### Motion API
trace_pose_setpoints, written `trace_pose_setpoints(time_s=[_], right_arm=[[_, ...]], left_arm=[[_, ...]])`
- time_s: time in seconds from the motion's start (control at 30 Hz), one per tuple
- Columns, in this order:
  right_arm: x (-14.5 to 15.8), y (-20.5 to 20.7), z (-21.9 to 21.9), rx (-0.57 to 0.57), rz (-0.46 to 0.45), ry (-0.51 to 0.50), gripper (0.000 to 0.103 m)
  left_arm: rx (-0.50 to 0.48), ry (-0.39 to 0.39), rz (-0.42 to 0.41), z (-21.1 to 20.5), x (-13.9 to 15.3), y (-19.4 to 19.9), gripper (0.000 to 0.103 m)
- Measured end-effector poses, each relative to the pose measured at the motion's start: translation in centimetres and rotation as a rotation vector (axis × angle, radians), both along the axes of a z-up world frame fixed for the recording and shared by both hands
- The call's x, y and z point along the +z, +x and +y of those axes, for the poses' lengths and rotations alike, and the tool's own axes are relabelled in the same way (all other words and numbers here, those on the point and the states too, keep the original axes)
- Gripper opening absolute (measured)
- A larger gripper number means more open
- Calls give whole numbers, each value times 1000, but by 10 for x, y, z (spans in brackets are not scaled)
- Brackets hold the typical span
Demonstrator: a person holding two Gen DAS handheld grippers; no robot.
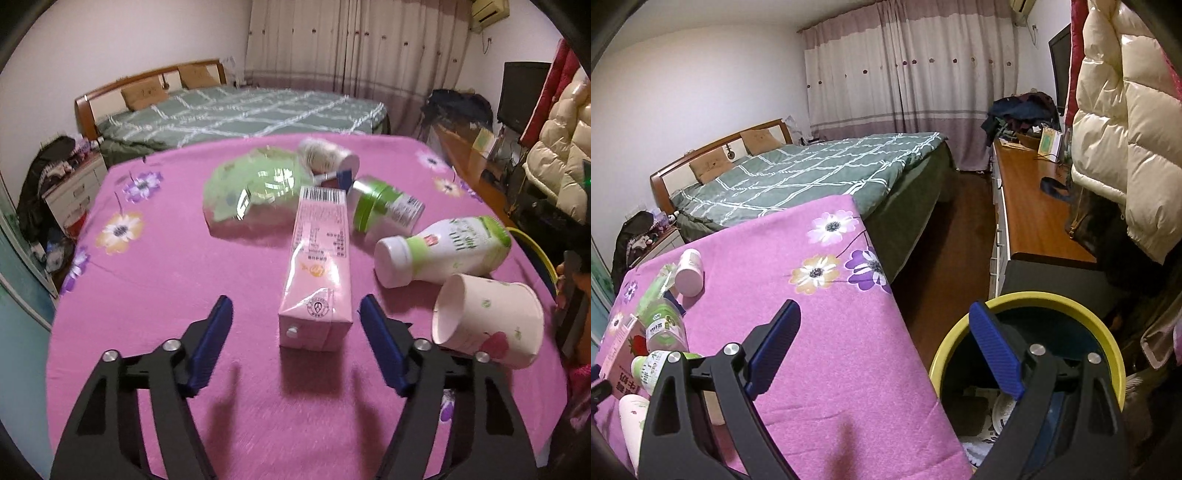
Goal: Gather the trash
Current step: 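Grasp the pink carton upright with the left tool, then carry the pink carton with the left tool over the bin and release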
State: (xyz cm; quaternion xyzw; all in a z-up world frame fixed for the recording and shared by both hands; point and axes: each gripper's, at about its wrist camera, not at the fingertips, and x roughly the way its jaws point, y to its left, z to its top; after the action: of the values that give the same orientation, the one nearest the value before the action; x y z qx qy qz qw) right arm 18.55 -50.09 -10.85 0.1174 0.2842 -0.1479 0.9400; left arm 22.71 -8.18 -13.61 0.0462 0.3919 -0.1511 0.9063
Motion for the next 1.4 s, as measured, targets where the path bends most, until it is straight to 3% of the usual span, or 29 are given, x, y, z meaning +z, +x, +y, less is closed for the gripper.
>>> trace_pose_setpoints(time_s=[0.33,0.5,0.83,1.13,1.27,1.4], right_arm=[[-1,2,-2,17,4,17,88],[-2,3,-3,21,6,18,88],[-3,4,0,20,12,12,88],[-1,0,0,26,-13,17,91],[3,-15,-6,69,-17,81,91],[22,-49,-10,69,-62,71,91]], left_arm=[[-8,32,27,-9,-15,15,43],[-6,51,2,-10,-11,13,40],[0,73,-156,5,49,-17,38],[-23,60,-206,2,82,-40,38],[-40,50,-218,-5,92,-48,38],[-65,52,-243,-17,109,-55,38]])
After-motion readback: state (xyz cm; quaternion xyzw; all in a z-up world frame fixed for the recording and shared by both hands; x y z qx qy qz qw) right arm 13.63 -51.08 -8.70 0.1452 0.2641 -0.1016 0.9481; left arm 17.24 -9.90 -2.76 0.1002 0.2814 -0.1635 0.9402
